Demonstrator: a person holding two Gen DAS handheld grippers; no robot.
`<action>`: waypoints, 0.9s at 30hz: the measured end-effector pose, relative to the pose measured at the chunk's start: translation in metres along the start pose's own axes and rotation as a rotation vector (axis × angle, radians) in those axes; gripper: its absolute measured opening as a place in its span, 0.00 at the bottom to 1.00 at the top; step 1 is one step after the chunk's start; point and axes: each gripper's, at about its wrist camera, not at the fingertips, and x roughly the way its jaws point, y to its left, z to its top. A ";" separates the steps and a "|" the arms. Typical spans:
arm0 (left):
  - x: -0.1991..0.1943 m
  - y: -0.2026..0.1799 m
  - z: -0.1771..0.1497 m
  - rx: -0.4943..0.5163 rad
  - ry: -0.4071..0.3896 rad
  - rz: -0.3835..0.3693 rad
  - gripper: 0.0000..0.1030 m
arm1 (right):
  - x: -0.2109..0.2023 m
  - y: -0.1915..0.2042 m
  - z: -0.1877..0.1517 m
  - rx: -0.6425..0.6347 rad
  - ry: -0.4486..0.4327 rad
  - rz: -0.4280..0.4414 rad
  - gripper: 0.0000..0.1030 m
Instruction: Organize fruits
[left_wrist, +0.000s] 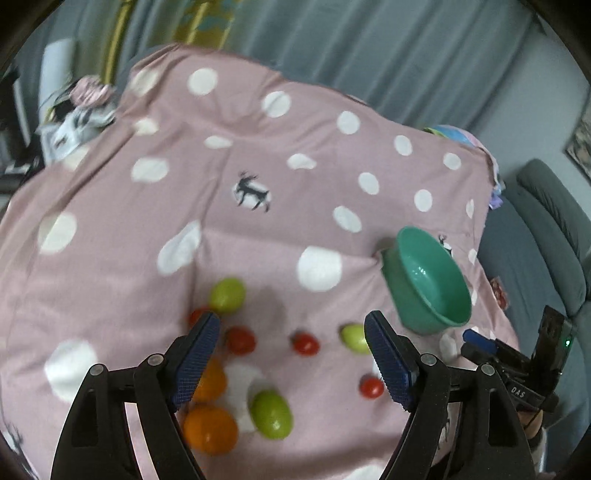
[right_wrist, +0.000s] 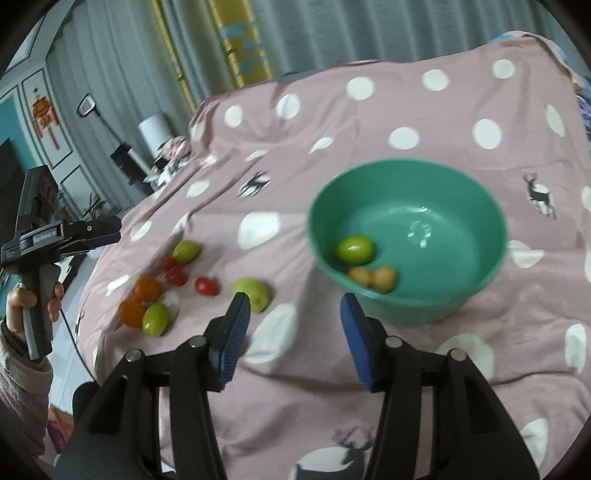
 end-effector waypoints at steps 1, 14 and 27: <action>0.000 0.004 -0.005 -0.016 0.004 0.002 0.78 | 0.002 0.004 -0.001 -0.005 0.008 0.007 0.50; 0.037 -0.025 -0.050 0.153 0.098 0.056 0.78 | 0.044 0.056 -0.029 -0.146 0.153 0.062 0.50; 0.098 -0.048 -0.042 0.250 0.157 0.079 0.77 | 0.088 0.076 -0.024 -0.260 0.233 0.049 0.47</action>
